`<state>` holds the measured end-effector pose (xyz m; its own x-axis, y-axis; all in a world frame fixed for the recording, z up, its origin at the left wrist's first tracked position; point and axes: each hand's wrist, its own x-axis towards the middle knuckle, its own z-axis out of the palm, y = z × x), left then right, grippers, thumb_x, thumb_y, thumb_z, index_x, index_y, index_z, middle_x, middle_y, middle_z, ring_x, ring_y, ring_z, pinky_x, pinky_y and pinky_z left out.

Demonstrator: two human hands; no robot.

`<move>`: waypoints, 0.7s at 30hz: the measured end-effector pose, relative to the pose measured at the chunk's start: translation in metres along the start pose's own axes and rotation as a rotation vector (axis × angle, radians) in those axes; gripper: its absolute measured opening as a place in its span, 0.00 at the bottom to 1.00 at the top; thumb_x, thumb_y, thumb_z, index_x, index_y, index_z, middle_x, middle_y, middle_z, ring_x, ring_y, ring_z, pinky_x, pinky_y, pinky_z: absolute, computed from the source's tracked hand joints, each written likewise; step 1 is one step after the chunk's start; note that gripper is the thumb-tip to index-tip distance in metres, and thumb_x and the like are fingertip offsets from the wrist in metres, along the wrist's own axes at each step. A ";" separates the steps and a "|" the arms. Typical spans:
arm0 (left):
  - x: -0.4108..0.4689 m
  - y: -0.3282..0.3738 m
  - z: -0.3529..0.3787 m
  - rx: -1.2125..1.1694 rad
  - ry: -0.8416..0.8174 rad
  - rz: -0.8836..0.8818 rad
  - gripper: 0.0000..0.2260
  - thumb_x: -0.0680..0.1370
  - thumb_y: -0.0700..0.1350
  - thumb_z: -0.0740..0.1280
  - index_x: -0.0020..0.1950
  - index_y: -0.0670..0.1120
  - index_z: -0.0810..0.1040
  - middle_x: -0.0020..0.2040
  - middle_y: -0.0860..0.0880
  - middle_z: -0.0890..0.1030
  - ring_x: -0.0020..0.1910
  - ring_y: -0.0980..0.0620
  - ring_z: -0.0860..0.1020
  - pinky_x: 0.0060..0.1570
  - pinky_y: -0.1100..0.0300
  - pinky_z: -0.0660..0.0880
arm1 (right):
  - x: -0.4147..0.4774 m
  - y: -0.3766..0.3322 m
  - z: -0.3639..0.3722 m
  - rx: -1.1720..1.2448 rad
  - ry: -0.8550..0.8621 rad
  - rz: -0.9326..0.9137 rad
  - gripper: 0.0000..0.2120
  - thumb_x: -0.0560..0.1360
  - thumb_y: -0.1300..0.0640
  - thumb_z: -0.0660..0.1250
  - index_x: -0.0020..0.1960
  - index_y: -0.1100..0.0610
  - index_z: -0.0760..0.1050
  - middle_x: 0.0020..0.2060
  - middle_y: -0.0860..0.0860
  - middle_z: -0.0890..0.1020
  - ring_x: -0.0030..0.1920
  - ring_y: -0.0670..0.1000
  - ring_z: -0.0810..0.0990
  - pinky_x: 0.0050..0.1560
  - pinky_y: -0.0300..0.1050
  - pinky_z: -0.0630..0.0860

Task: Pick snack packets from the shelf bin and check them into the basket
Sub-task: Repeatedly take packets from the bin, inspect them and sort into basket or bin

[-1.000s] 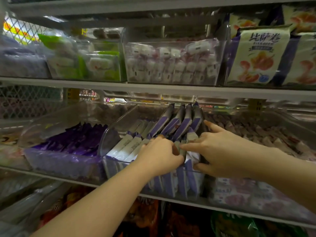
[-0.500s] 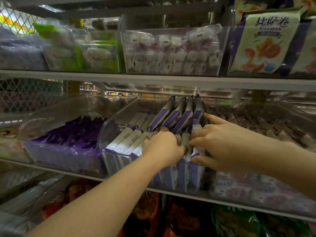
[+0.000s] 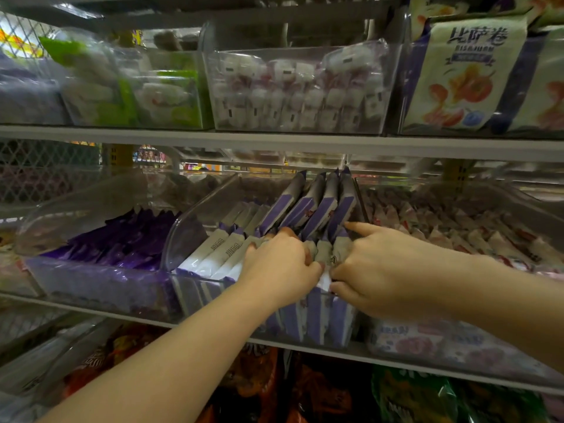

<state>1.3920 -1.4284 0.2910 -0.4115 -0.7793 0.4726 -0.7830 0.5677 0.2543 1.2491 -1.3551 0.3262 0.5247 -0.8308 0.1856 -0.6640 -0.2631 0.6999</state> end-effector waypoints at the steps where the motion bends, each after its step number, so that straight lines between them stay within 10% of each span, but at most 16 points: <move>1: 0.000 -0.001 -0.002 -0.007 0.031 0.029 0.11 0.78 0.58 0.63 0.40 0.54 0.75 0.57 0.52 0.72 0.58 0.48 0.74 0.64 0.43 0.67 | -0.002 0.003 -0.004 0.066 0.000 0.005 0.19 0.80 0.47 0.51 0.39 0.51 0.75 0.35 0.47 0.80 0.40 0.52 0.78 0.64 0.57 0.69; 6: 0.002 0.008 0.000 -0.238 -0.136 0.335 0.20 0.81 0.53 0.61 0.73 0.54 0.67 0.72 0.54 0.68 0.70 0.52 0.67 0.67 0.59 0.63 | -0.013 0.046 -0.012 0.400 0.201 0.294 0.15 0.78 0.48 0.58 0.57 0.49 0.80 0.52 0.46 0.82 0.51 0.46 0.79 0.53 0.42 0.77; 9: 0.009 0.018 0.010 -0.081 -0.314 0.353 0.26 0.82 0.53 0.55 0.79 0.54 0.53 0.80 0.56 0.51 0.78 0.50 0.54 0.76 0.47 0.51 | -0.016 0.062 0.003 0.456 0.159 0.369 0.08 0.79 0.55 0.60 0.50 0.50 0.78 0.45 0.47 0.82 0.40 0.40 0.77 0.39 0.29 0.71; 14: 0.024 0.028 0.009 0.102 -0.450 0.249 0.29 0.81 0.52 0.52 0.79 0.55 0.42 0.80 0.51 0.39 0.79 0.42 0.44 0.75 0.47 0.41 | -0.010 0.065 0.010 0.483 0.137 0.394 0.12 0.79 0.54 0.58 0.58 0.54 0.77 0.50 0.52 0.82 0.50 0.52 0.80 0.52 0.48 0.75; 21: 0.026 0.031 0.004 0.209 -0.515 0.283 0.28 0.80 0.57 0.53 0.79 0.57 0.48 0.80 0.52 0.49 0.79 0.47 0.46 0.74 0.40 0.44 | -0.014 0.060 0.017 0.530 0.145 0.412 0.14 0.78 0.52 0.60 0.61 0.55 0.75 0.54 0.53 0.80 0.50 0.53 0.80 0.53 0.52 0.78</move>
<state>1.3551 -1.4323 0.3076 -0.7479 -0.6636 0.0164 -0.6638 0.7477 -0.0165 1.1930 -1.3672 0.3536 0.2148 -0.8502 0.4807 -0.9764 -0.1748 0.1271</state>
